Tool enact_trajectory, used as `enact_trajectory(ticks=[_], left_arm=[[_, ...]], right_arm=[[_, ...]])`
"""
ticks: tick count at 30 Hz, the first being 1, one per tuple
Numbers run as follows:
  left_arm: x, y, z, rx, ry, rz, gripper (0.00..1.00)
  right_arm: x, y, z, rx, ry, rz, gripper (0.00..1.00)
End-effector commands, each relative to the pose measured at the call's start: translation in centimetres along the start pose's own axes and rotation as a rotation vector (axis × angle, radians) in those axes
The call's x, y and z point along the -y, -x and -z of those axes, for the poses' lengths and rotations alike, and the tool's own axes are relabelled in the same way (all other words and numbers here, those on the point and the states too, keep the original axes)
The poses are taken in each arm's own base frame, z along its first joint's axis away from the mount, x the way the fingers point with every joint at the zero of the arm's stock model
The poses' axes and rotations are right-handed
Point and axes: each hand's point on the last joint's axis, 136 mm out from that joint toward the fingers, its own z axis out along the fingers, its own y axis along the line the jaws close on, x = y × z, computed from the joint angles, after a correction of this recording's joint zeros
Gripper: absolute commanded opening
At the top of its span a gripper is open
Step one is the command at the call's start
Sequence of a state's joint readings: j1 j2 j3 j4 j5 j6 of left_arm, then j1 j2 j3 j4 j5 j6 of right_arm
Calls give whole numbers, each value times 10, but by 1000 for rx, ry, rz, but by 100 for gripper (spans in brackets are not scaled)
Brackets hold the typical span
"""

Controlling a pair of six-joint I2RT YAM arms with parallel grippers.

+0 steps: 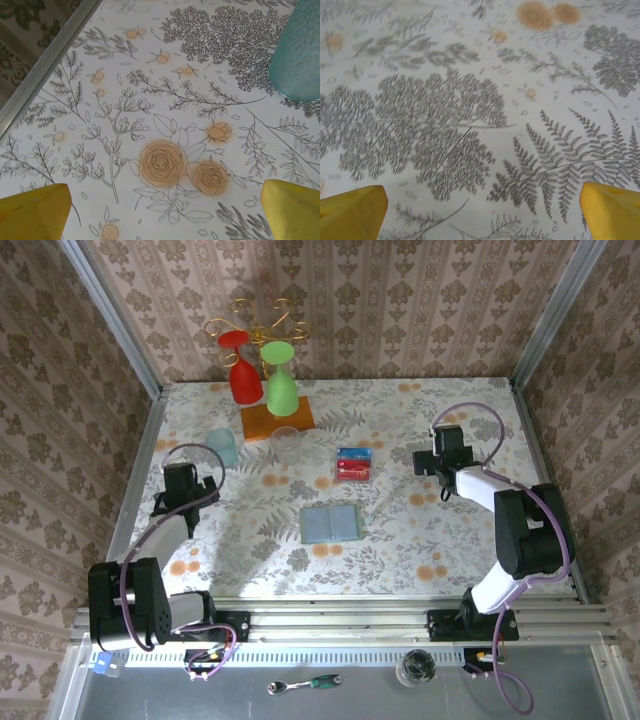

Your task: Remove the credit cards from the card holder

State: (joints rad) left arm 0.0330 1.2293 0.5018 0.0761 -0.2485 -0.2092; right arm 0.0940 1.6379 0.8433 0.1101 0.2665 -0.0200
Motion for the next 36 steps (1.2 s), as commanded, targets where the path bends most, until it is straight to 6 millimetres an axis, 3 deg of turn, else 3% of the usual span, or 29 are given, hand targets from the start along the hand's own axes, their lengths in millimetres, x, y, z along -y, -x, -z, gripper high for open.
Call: enact_trajectory(ticks=[1,6,13,21,36], left_arm=[[1,40,2,230,10,-48,99],[10,47,-1,321,-36,-80,100],[39,59,-3,441,-181,-105,100],[58,43,-20,434,-240,-169,100],[72,44,-25,405,-238,-238,100]], right_arm=[[7,18,10,149,-15,-88,100],[7,11,20,246,3,-105,100],[5,7,31,320,40,-119,100],[7,1,36,383,92,-155,100],[6,-4,33,400,123,-162,100]])
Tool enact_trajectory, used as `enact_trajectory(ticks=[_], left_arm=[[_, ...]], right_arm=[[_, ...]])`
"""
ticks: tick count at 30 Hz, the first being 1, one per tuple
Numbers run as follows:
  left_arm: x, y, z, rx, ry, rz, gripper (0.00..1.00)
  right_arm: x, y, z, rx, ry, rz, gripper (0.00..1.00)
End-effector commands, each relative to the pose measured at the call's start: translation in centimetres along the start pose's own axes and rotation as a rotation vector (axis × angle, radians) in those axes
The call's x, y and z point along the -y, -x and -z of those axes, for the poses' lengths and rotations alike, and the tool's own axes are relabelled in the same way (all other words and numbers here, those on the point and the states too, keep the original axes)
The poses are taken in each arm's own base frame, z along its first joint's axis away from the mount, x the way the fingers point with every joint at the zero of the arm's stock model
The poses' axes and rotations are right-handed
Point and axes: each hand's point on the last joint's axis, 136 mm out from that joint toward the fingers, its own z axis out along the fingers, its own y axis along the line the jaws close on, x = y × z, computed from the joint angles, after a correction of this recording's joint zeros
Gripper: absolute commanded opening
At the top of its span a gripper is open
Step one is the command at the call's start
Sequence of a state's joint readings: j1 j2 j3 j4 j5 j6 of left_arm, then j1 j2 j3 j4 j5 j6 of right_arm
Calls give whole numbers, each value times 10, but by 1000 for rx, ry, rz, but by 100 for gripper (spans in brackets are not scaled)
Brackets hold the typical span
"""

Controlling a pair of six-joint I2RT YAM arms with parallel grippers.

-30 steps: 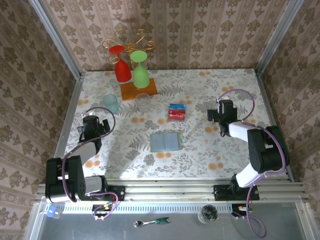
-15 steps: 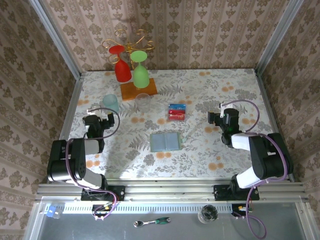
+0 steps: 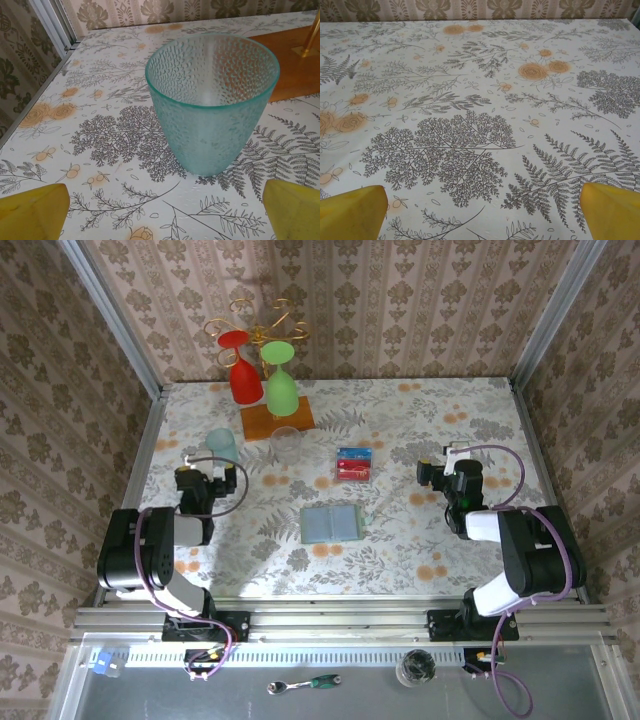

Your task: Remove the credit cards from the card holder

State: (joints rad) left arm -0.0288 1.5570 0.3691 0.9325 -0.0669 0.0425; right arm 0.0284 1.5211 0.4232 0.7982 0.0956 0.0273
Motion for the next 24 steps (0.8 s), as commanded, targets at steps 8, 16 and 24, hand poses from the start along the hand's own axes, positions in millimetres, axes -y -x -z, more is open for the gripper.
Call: enact_trajectory(ticks=[8,16,24], left_arm=[[-4,7,-3,10,5,-9,100],[-4,7,-4,10,5,-6,100],[-4,7,-3,10,1,-2,100]], right_arm=[[0,3,1,30,9,-11,100],[0,3,1,29,8,-11,100],[-1,3,-1,22,9,-10,100]])
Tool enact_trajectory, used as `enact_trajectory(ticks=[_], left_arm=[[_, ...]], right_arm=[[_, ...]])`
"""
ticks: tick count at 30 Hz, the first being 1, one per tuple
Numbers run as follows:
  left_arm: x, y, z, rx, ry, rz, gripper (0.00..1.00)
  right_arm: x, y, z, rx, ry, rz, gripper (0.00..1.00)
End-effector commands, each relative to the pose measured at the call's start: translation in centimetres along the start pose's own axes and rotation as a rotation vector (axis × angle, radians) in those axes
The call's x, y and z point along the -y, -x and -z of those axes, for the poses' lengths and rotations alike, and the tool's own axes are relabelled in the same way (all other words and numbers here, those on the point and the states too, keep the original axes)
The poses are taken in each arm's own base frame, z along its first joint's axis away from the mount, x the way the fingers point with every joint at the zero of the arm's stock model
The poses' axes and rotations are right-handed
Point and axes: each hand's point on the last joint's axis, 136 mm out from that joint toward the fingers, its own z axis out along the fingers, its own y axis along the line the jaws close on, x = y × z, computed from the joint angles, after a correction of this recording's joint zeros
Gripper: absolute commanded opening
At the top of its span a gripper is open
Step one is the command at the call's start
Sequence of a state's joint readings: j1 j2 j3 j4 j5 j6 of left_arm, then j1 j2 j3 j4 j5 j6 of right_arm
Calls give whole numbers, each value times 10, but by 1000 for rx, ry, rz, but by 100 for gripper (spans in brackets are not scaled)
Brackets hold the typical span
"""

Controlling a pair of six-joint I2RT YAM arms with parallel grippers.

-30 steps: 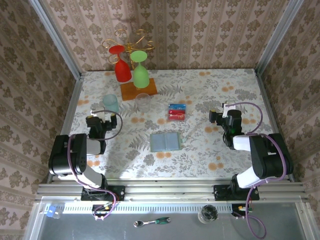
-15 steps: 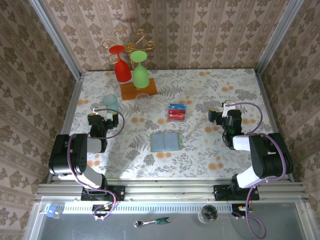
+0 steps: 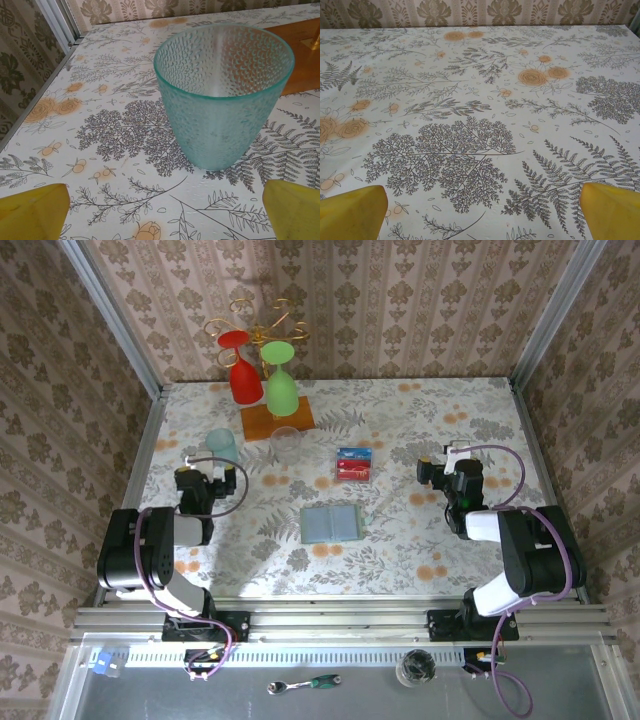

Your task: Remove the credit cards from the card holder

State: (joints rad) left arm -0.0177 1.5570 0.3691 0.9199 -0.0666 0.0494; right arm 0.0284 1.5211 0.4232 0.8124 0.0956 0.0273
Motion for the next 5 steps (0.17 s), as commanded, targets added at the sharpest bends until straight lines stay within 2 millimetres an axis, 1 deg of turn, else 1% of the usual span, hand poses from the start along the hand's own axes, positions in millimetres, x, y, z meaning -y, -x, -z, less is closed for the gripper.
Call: enact_trajectory(ticks=[1,5], left_arm=[[-1,11,-3,25,-7,2,100],[-1,10,-3,24,-8,2,100]], right_arm=[[-1,-2,-2,2,12,-8,100],[0,0,1,16,12,-12,100]])
